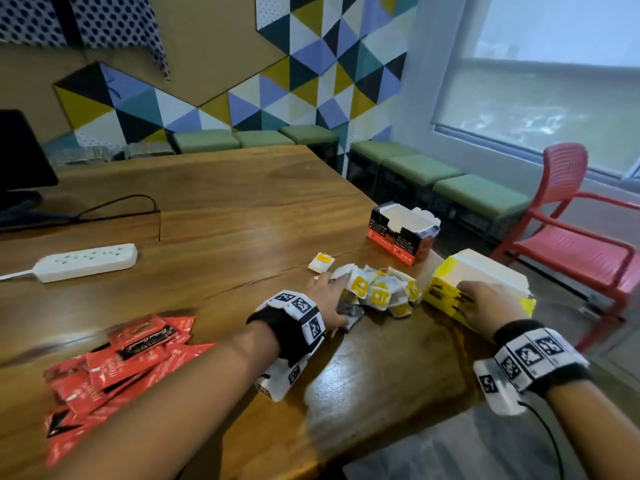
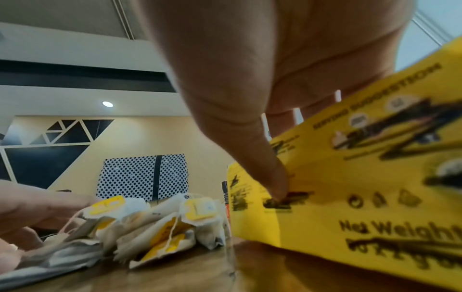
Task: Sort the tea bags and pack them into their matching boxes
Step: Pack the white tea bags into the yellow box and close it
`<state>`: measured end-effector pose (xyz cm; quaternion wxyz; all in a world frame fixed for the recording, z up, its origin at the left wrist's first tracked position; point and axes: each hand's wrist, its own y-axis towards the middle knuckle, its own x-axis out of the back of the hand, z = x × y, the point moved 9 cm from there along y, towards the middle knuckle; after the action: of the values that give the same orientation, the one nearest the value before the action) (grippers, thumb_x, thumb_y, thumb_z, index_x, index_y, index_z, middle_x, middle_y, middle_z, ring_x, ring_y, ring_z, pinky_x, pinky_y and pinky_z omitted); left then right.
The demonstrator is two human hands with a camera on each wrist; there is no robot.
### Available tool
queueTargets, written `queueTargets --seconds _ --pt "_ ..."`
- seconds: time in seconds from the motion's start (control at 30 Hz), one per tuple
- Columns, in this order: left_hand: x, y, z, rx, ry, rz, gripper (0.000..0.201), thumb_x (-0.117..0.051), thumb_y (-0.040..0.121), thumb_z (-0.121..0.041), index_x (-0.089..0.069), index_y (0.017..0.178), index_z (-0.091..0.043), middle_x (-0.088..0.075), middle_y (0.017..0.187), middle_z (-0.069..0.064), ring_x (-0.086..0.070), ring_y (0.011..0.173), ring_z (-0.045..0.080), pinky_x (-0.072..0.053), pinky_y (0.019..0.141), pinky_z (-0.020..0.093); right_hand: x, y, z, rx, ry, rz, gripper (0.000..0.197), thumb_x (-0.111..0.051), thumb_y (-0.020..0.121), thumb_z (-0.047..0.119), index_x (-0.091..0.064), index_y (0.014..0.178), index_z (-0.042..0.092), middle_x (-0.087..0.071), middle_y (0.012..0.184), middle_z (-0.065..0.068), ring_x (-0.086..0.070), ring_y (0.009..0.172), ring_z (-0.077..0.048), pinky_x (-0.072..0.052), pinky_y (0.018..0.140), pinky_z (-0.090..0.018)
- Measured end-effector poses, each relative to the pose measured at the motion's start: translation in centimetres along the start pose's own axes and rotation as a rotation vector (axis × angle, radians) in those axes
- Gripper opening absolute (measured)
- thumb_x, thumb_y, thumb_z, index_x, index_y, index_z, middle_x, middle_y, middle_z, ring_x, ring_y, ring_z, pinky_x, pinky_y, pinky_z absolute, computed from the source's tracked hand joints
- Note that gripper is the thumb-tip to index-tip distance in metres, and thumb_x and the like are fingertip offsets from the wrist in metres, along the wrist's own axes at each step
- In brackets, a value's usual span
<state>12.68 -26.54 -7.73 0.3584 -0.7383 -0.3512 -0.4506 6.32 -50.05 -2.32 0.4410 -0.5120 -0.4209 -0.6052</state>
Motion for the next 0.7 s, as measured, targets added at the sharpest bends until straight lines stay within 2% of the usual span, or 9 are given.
queueTargets --seconds 0.07,0.17,0.23,0.3,0.4,0.5,0.57,0.63,0.7 --pt "-0.1 0.2 -0.3 -0.017 0.038 0.012 0.085 -0.063 0.083 -0.036 -0.011 0.148 -0.019 -0.023 0.148 0.016 -0.029 0.134 0.035 -0.031 0.111 0.039 1.2 -0.2 0.4 0.009 -0.013 -0.060 0.022 -0.056 0.082 0.011 -0.064 0.103 0.013 -0.068 0.104 -0.017 -0.059 0.101 -0.035 -0.045 0.082 -0.036" --pt "0.0 0.2 -0.6 -0.049 0.074 0.008 0.062 -0.064 0.083 -0.033 -0.036 0.135 -0.013 -0.037 0.135 0.016 -0.040 0.124 0.033 -0.036 0.101 0.037 4.3 -0.8 2.2 0.062 0.022 -0.199 0.017 -0.056 0.082 0.010 -0.062 0.098 0.011 -0.068 0.092 -0.020 -0.061 0.090 -0.039 -0.045 0.070 -0.039" --pt "0.3 0.0 -0.6 -0.068 0.097 -0.005 0.053 -0.064 0.083 -0.029 -0.043 0.128 -0.011 -0.038 0.134 0.015 -0.041 0.123 0.031 -0.036 0.099 0.036 6.4 -1.5 4.2 0.125 0.049 -0.278 0.012 -0.053 0.083 0.009 -0.059 0.094 0.012 -0.066 0.084 -0.018 -0.061 0.083 -0.039 -0.038 0.060 -0.036" --pt "0.4 -0.3 -0.7 -0.086 0.110 -0.016 0.051 -0.063 0.084 -0.025 -0.044 0.129 -0.012 -0.039 0.135 0.014 -0.041 0.123 0.031 -0.036 0.100 0.035 8.1 -2.1 7.1 0.231 0.095 -0.335 0.006 -0.054 0.082 0.008 -0.056 0.087 0.012 -0.062 0.077 -0.014 -0.058 0.076 -0.037 -0.035 0.057 -0.034" --pt "0.4 -0.9 -1.2 -0.104 0.155 -0.020 0.048 -0.062 0.085 -0.022 -0.045 0.128 -0.011 -0.039 0.133 0.016 -0.044 0.121 0.033 -0.039 0.097 0.037 9.5 -2.9 12.6 0.449 0.211 -0.377 0.009 -0.057 0.077 0.003 -0.056 0.083 0.009 -0.061 0.073 -0.011 -0.057 0.069 -0.034 -0.044 0.057 -0.038" --pt "-0.1 -1.5 -1.4 -0.082 0.198 0.011 0.047 -0.056 0.089 -0.019 -0.040 0.133 -0.013 -0.031 0.141 0.016 -0.041 0.125 0.037 -0.040 0.100 0.043 8.7 -2.6 18.1 0.596 0.273 -0.299 0.011 -0.055 0.079 0.005 -0.060 0.086 0.011 -0.059 0.070 -0.008 -0.052 0.067 -0.029 -0.045 0.059 -0.036" --pt "-0.6 -2.1 -1.6 -0.087 0.201 0.030 0.054 -0.054 0.090 -0.018 -0.033 0.140 -0.016 -0.026 0.146 0.016 -0.037 0.128 0.040 -0.037 0.103 0.045 7.6 -2.0 21.7 0.687 0.316 -0.215 0.010 -0.056 0.082 0.010 -0.062 0.089 0.014 -0.057 0.071 -0.004 -0.053 0.070 -0.028 -0.043 0.062 -0.033" --pt "-0.7 -2.7 -1.9 -0.098 0.196 0.031 0.060 -0.054 0.091 -0.019 -0.025 0.144 -0.015 -0.027 0.147 0.019 -0.037 0.129 0.040 -0.035 0.105 0.044 5.9 -1.3 24.6 0.744 0.268 -0.101 0.011 -0.057 0.086 0.020 -0.062 0.095 0.018 -0.062 0.081 -0.002 -0.056 0.080 -0.026 -0.038 0.066 -0.029" --pt "-0.5 -3.4 -1.3 -0.054 0.204 0.028 0.058 -0.052 0.092 -0.019 -0.026 0.142 -0.010 -0.036 0.143 0.019 -0.040 0.128 0.037 -0.035 0.103 0.041 3.8 -0.7 27.2 0.793 0.154 0.029 0.015 -0.053 0.090 0.023 -0.061 0.101 0.018 -0.065 0.094 -0.005 -0.058 0.090 -0.026 -0.034 0.069 -0.027"
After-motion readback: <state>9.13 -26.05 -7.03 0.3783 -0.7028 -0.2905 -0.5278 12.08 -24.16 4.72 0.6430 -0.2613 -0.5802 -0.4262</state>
